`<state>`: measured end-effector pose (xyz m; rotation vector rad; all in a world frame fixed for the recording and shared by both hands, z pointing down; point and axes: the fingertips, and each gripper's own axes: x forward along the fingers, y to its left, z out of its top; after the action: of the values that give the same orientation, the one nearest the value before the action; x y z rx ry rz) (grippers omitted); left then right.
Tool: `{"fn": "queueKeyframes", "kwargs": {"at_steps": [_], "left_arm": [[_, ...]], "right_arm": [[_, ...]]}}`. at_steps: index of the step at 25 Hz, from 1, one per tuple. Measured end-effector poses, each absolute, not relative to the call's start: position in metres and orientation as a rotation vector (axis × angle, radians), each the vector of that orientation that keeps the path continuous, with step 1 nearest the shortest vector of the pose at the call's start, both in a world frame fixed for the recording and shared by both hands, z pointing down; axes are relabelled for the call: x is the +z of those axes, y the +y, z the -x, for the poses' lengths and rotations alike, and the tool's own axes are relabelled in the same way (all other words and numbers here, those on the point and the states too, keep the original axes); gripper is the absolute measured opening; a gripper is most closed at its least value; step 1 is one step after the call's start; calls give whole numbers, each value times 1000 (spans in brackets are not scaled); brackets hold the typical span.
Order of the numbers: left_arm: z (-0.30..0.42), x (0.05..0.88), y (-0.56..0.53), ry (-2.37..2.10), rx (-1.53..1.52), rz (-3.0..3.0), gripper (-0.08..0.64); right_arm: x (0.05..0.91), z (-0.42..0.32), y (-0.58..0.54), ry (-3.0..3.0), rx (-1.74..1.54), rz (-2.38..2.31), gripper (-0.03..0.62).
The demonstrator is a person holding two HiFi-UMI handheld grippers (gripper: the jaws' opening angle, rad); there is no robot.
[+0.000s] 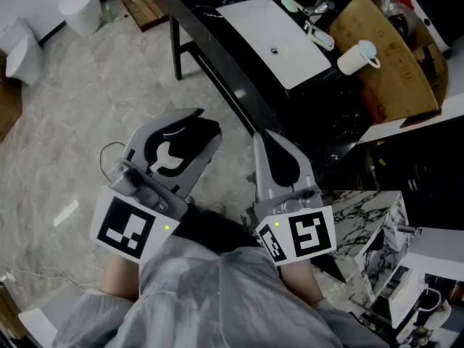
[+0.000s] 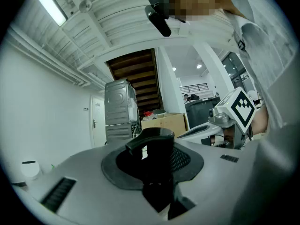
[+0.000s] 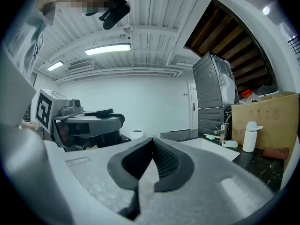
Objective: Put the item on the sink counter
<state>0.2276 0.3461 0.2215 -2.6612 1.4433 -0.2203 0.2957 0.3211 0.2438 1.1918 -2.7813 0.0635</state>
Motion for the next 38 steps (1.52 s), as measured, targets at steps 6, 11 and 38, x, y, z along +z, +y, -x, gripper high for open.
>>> {"fn": "queueKeyframes", "kwargs": {"at_steps": [6, 11, 38], "left_arm": [[-228, 221, 346, 1431, -230, 2647, 126], [-224, 222, 346, 1422, -246, 2637, 126], [-124, 223, 361, 1465, -195, 2628, 124]], "right_arm": [[244, -295, 321, -2786, 56, -1179, -3], [243, -289, 321, -2790, 51, -1178, -3], [240, -200, 339, -2797, 20, -1198, -3]]}}
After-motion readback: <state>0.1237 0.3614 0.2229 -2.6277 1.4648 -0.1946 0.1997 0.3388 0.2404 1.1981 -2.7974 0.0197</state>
